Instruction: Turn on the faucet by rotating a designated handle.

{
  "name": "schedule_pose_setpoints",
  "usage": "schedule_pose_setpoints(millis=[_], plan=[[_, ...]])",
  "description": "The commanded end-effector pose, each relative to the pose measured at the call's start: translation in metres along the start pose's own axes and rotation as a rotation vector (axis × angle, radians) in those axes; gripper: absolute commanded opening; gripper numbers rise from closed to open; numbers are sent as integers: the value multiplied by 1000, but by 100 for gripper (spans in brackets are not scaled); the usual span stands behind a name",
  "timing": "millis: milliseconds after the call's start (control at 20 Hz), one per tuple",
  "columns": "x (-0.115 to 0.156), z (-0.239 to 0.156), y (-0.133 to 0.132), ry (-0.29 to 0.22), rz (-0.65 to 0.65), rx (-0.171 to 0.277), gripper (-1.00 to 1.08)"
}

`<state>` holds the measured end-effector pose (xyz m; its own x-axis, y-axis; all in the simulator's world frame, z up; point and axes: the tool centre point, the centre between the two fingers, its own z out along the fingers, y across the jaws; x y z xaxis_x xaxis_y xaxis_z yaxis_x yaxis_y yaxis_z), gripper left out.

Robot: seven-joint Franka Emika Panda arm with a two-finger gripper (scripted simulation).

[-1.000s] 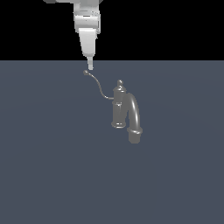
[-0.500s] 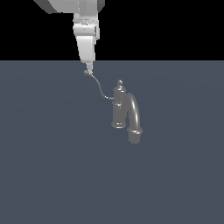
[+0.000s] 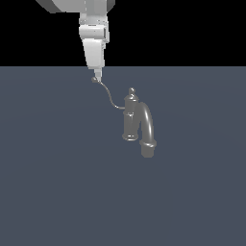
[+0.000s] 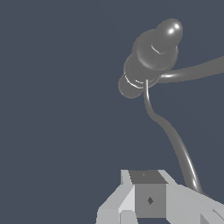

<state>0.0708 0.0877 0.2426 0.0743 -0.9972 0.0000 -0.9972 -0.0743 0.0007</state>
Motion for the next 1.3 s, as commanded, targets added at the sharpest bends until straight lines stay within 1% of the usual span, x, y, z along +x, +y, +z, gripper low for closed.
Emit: schedule_pose_setpoints(millis=[0,1200,1250], plan=[[0,0,7,0,0,0,-100],[2,0,79,0,1,0,-100],[2,0,79,0,1,0,-100]])
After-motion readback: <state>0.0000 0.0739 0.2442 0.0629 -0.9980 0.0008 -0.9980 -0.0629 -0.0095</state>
